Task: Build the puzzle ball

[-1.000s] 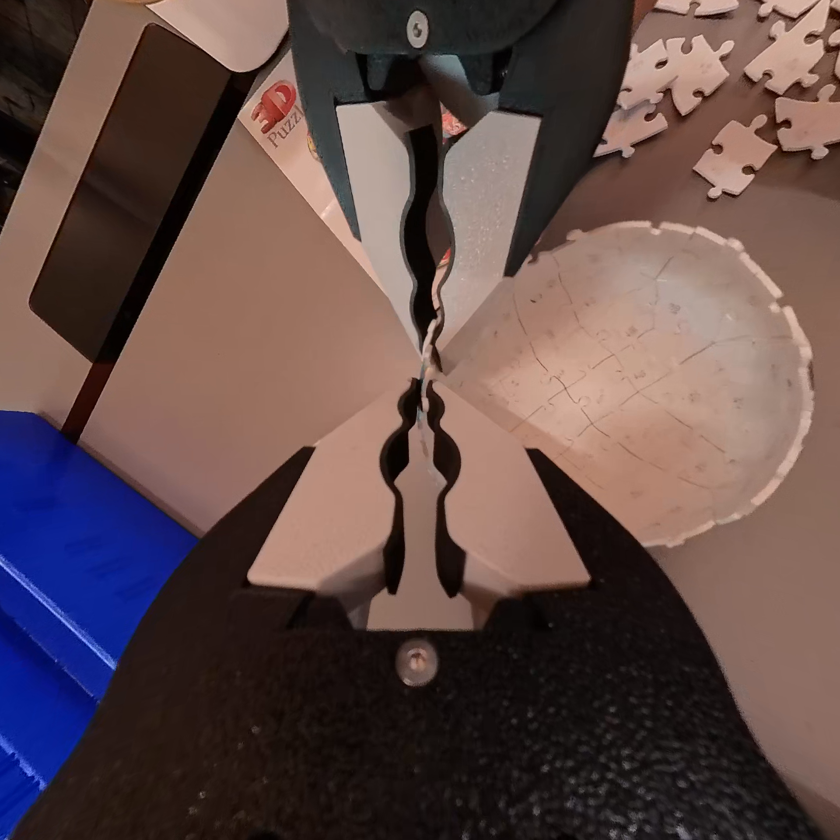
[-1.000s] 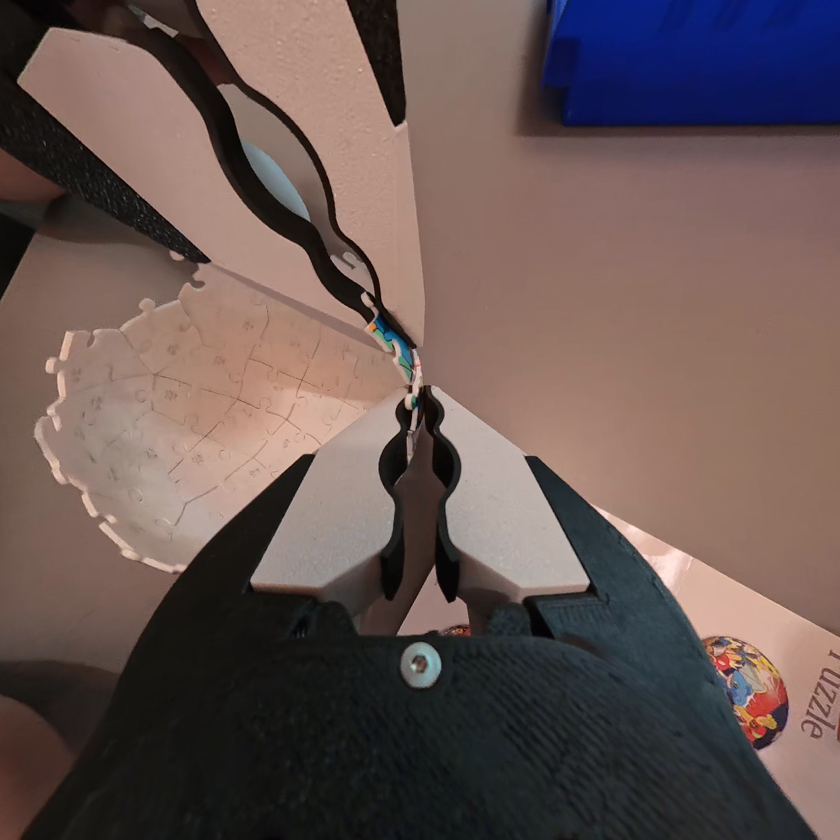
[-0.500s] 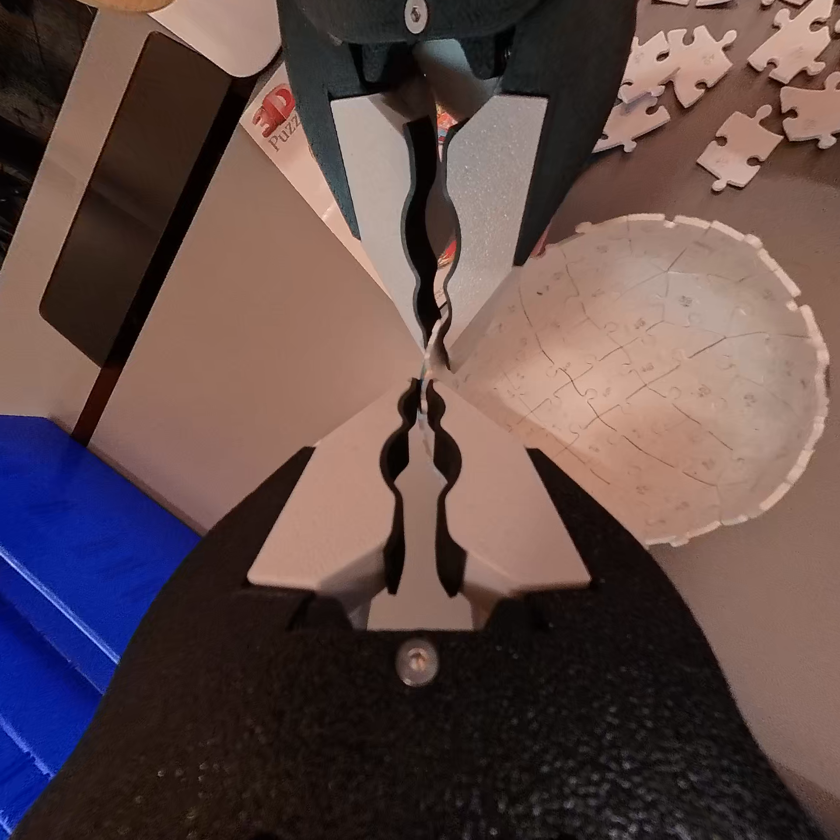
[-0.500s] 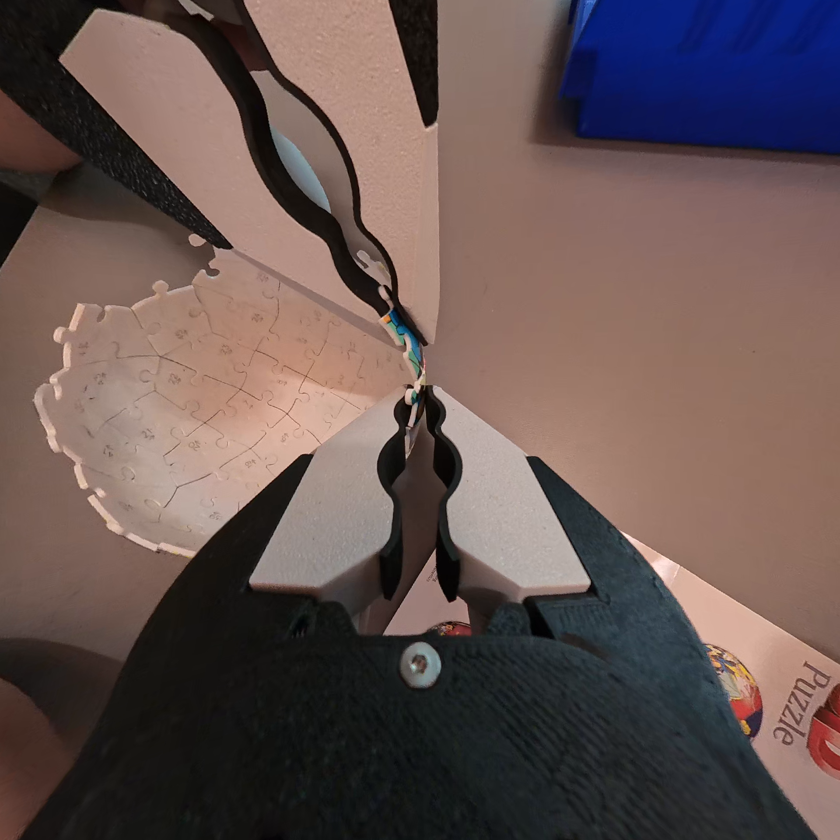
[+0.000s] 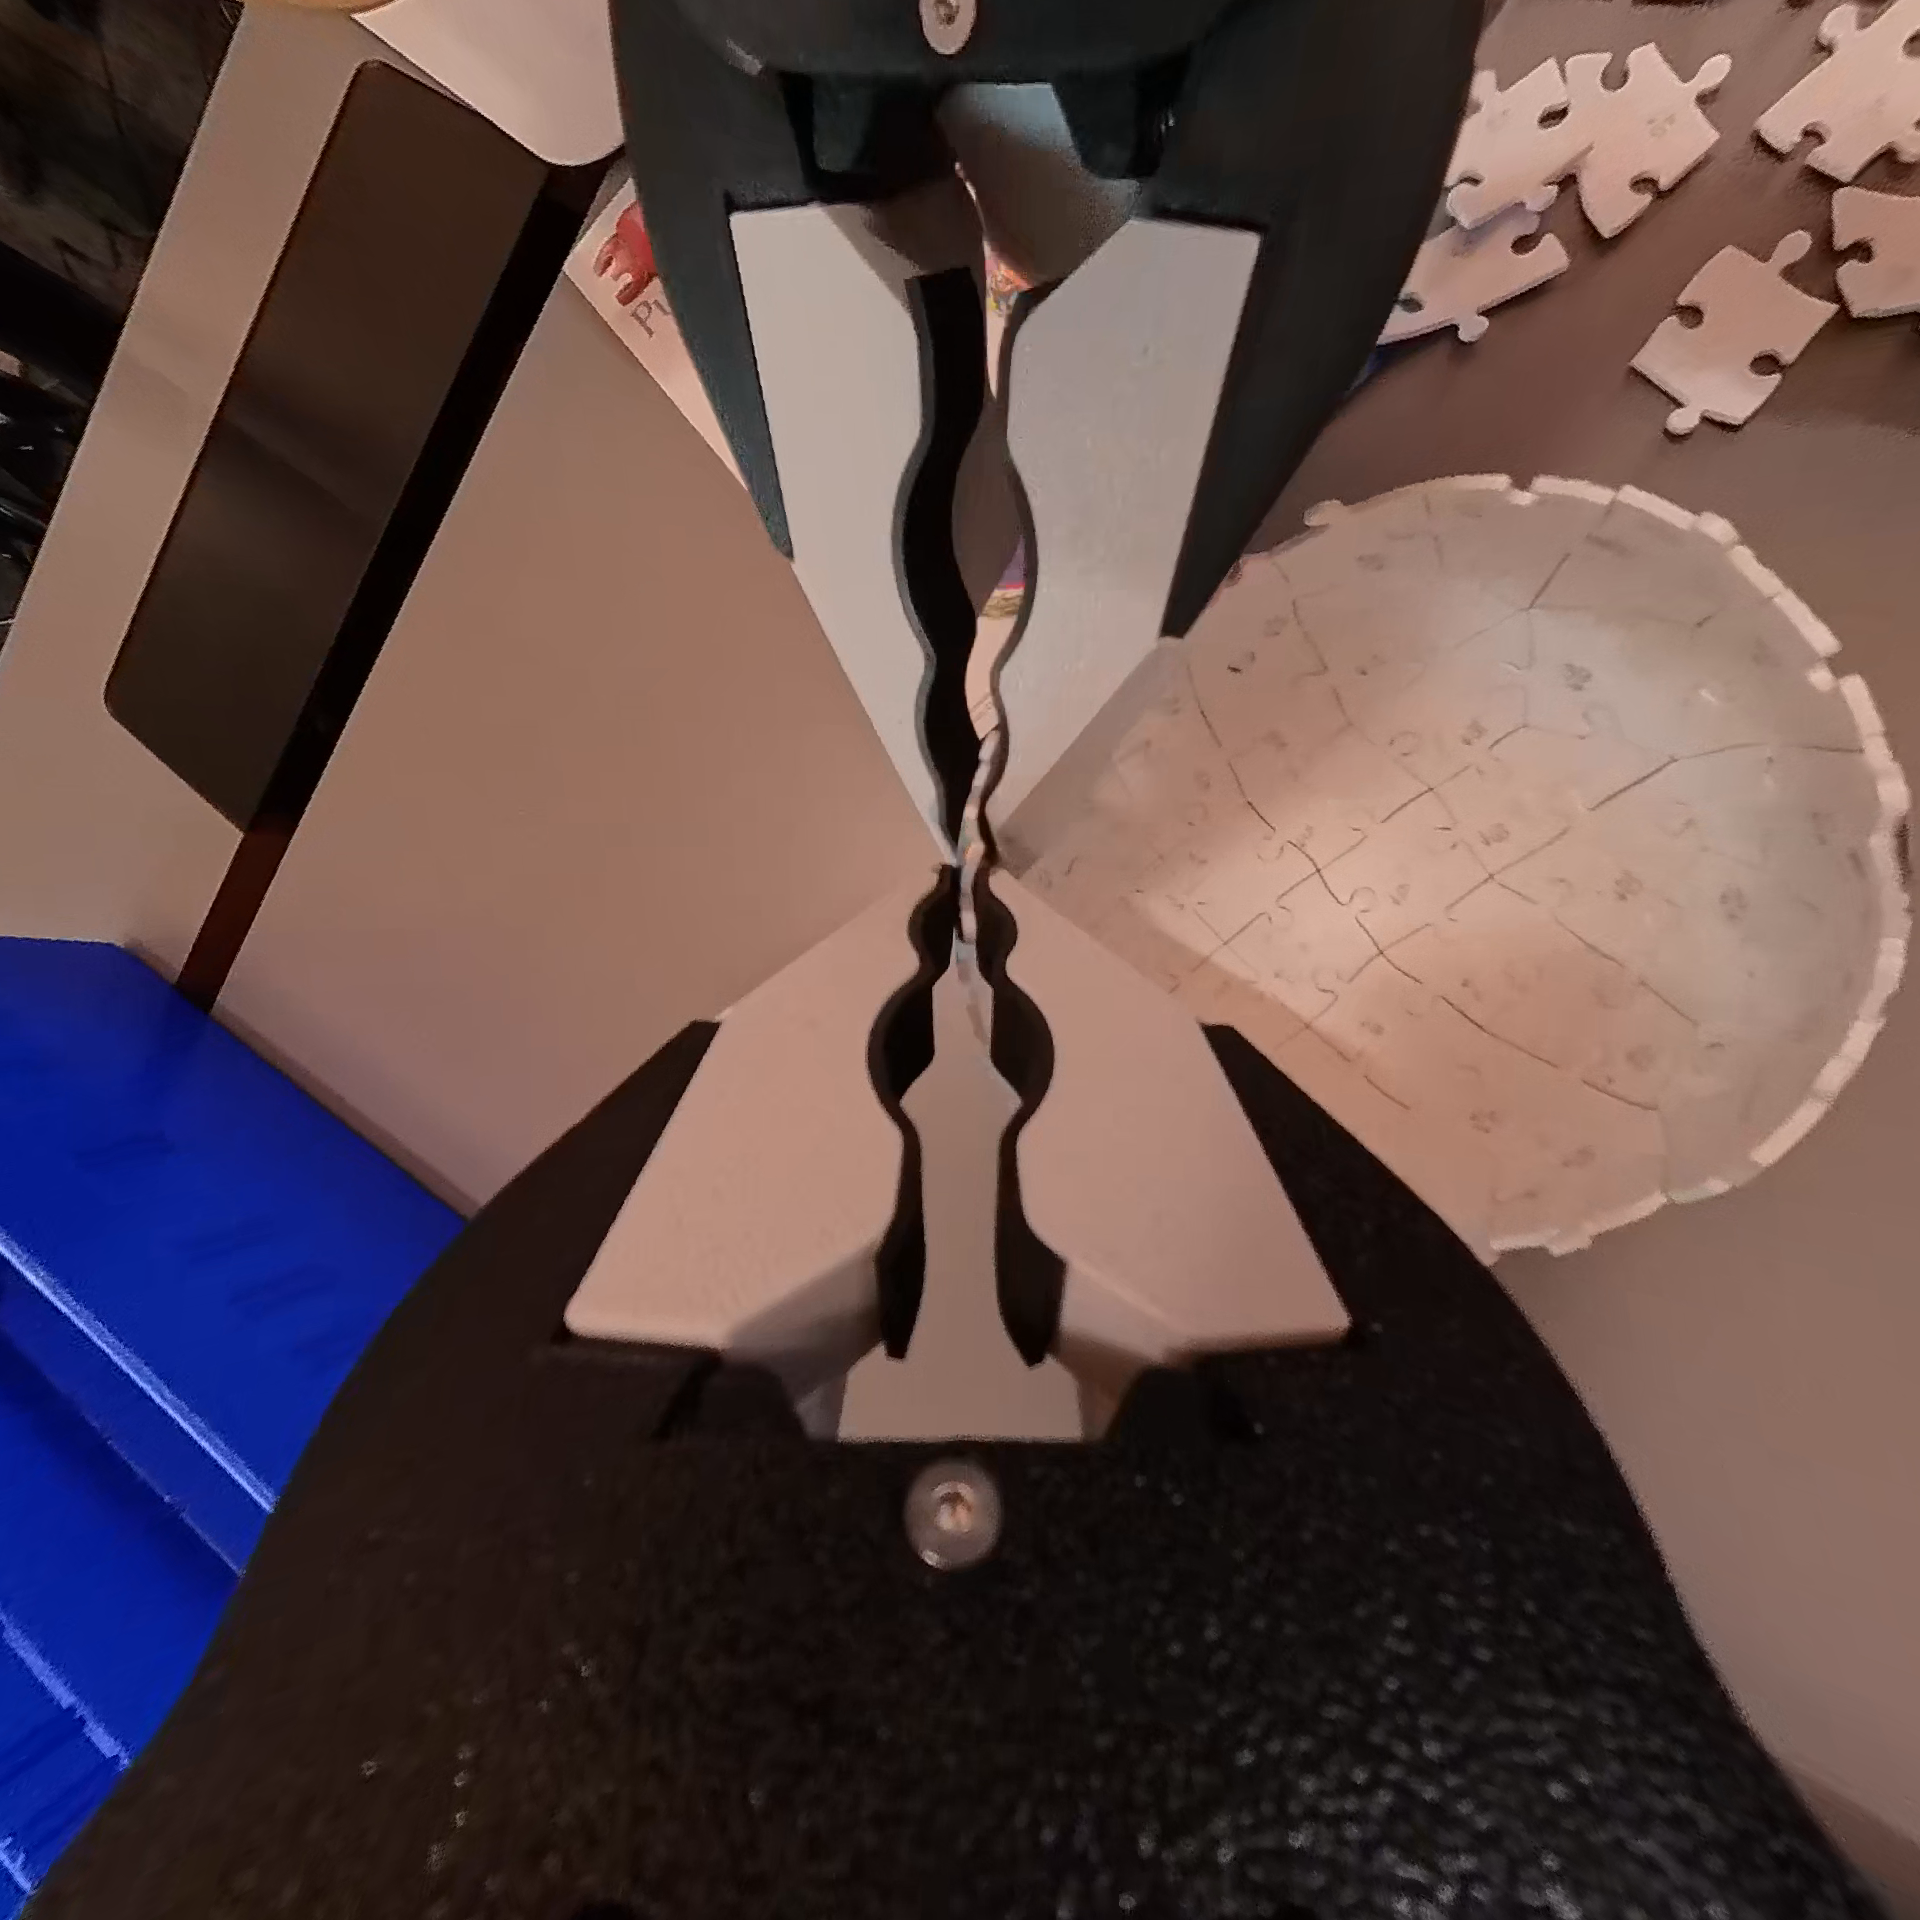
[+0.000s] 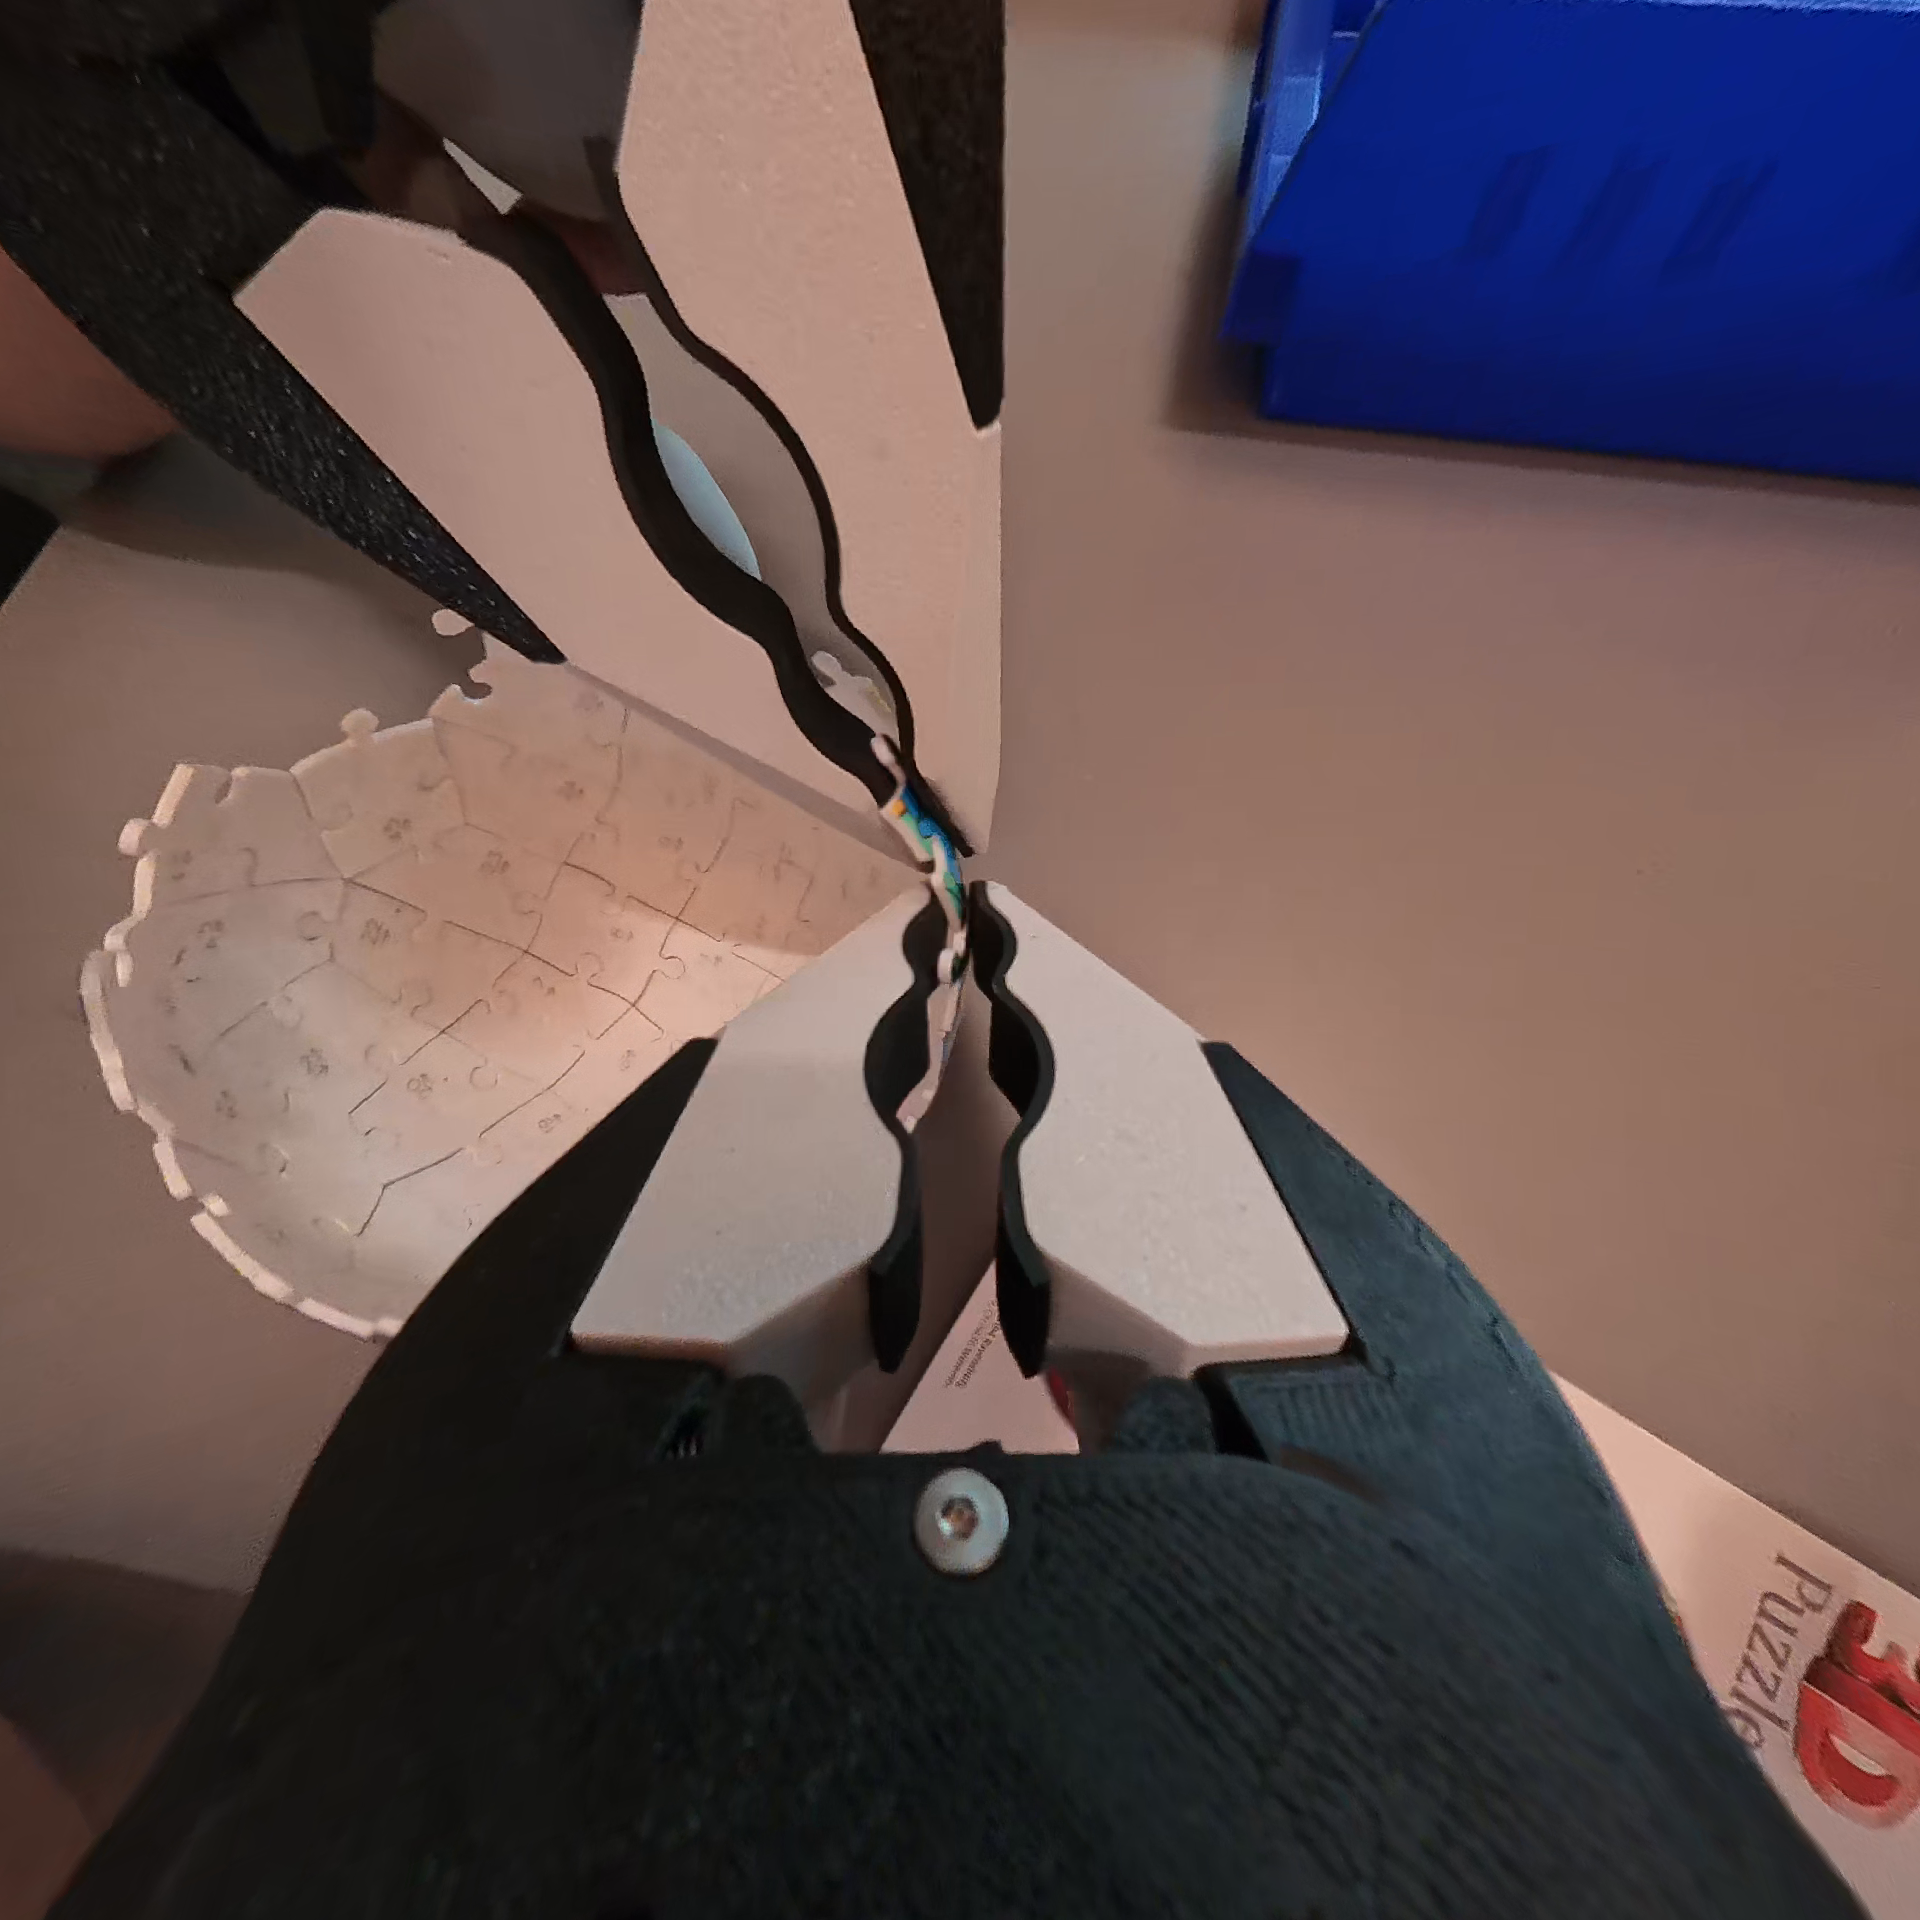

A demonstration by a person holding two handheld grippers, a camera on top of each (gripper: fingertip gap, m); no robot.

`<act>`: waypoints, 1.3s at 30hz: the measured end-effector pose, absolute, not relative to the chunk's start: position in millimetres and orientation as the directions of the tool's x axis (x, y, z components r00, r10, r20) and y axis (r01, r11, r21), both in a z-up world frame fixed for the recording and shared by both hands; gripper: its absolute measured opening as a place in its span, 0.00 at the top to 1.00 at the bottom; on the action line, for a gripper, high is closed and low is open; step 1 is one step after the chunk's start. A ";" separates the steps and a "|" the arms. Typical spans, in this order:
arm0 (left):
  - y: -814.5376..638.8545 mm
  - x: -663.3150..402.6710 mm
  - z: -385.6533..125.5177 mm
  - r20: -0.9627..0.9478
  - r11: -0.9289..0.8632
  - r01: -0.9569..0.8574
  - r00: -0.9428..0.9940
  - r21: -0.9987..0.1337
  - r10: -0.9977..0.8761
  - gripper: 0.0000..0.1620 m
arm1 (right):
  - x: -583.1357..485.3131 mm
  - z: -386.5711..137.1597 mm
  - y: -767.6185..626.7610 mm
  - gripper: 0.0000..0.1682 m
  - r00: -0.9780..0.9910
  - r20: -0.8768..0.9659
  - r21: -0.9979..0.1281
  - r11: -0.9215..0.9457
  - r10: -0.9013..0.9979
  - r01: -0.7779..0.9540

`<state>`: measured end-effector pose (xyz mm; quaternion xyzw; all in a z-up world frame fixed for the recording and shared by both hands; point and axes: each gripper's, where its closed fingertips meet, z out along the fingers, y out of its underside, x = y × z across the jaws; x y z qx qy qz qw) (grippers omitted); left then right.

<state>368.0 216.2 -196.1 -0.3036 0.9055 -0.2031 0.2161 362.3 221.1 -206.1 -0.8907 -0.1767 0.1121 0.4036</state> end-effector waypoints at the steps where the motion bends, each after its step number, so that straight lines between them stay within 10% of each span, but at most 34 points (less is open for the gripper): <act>1: 216.7 368.2 -196.0 -0.269 0.733 -0.462 -0.722 -0.499 -0.638 1.00 | 362.5 -206.2 221.6 0.99 0.912 -0.051 -0.755 -0.614 0.406 0.231; 20: 230.6 354.1 -198.2 -0.094 0.574 -0.660 -0.613 -0.485 -0.784 0.77 | 367.8 -206.5 215.4 0.99 0.931 -0.056 -0.727 -0.653 0.362 0.210; 31: 228.6 355.9 -209.4 -0.056 0.574 -0.692 -0.617 -0.438 -0.785 0.97 | 365.2 -203.1 215.1 0.99 0.929 -0.037 -0.718 -0.657 0.368 0.232; 39: 242.0 349.9 -193.8 -0.043 0.536 -0.710 -0.584 -0.457 -0.810 0.86 | 367.2 -205.0 215.2 0.99 0.952 -0.033 -0.666 -0.717 0.304 0.206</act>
